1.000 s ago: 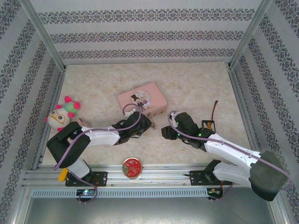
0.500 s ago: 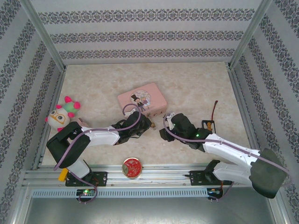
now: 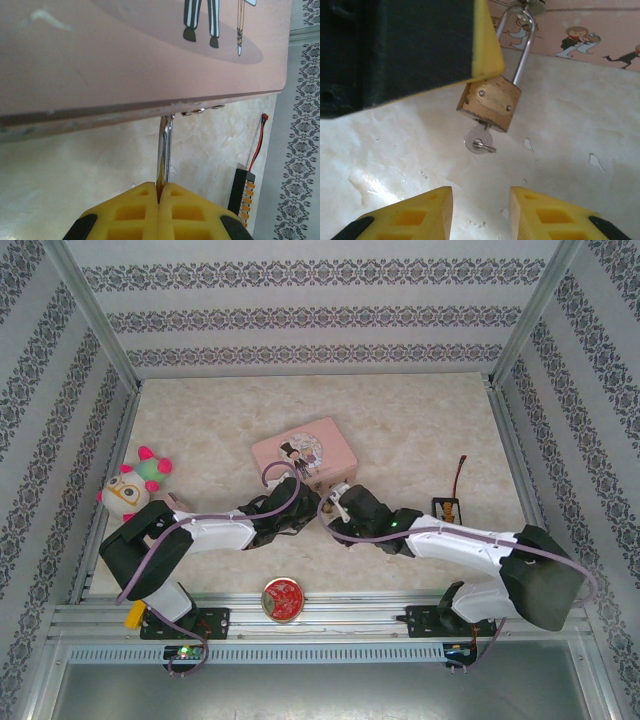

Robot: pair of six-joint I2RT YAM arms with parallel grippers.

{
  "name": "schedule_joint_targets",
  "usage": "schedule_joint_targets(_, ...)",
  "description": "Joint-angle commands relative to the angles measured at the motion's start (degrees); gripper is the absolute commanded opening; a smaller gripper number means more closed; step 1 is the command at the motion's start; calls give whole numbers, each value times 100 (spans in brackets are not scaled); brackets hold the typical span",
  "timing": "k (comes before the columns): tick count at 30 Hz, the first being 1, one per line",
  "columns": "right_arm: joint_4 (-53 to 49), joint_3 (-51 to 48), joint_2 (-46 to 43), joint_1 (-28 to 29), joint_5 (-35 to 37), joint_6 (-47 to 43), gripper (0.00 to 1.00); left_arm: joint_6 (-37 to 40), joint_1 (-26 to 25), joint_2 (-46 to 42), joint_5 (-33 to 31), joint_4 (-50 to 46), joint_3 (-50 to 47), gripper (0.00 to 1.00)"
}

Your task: Unlock the padlock with the key

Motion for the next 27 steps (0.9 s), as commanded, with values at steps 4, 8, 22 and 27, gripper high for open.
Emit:
schedule_joint_targets(4, -115, 553, 487, 303, 619, -409, 36, -143, 52, 23, 204, -41, -17, 0)
schedule_joint_targets(8, -162, 726, 777, 364, 804, -356, 36, -101, 63, -16, 191, -91, -9, 0)
schedule_joint_targets(22, -157, 870, 1243, 368, 1349, -274, 34, -8, 98, 58, 267, -125, 105, 0)
schedule_joint_targets(27, -62, 852, 1235, 363, 1489, -265, 34, 23, 98, 59, 285, -120, 121, 0)
